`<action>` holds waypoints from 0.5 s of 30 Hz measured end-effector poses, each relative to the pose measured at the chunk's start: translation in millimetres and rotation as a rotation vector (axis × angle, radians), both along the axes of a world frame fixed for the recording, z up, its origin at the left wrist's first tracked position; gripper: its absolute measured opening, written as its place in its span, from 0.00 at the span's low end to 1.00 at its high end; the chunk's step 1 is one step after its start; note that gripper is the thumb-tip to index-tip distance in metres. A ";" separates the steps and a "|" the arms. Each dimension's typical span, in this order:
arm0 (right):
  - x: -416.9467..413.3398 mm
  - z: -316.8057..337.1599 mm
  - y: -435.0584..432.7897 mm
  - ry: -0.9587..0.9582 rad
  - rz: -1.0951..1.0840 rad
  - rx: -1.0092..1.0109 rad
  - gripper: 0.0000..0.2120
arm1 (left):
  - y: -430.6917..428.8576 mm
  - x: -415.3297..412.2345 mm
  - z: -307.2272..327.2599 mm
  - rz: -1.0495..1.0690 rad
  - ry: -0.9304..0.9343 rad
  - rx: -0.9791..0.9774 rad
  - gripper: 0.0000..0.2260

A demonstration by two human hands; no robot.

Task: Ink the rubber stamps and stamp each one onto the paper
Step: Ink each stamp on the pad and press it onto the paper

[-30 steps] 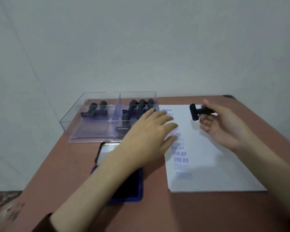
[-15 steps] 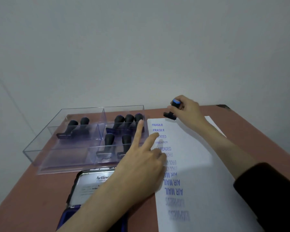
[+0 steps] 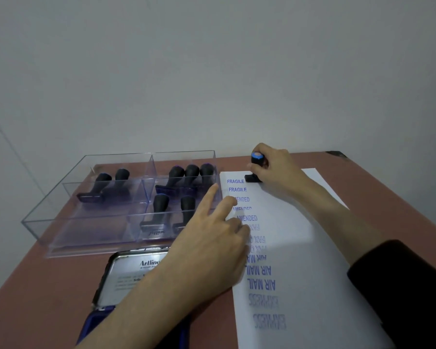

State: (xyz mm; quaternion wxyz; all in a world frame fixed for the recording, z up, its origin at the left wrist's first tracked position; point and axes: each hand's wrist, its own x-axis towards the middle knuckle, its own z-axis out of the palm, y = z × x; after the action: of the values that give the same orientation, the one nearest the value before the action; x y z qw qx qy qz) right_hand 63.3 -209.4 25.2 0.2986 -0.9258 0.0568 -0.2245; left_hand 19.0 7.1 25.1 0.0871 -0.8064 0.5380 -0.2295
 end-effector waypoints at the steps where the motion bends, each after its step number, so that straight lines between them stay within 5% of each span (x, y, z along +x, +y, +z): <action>1: -0.8 -0.8 -0.1 -0.001 0.005 -0.001 0.04 | 0.0 -0.2 0.4 0.000 0.005 0.001 0.13; 15: 1.6 -4.6 -2.5 0.015 0.075 -0.109 0.08 | 1.0 -2.1 2.7 -0.003 0.022 0.019 0.16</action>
State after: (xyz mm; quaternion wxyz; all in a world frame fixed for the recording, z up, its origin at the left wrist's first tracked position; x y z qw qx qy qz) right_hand 64.9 -211.9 20.6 0.2554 -0.9439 0.0122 -0.2090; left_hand 16.9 8.1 27.8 0.0887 -0.8072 0.5422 -0.2156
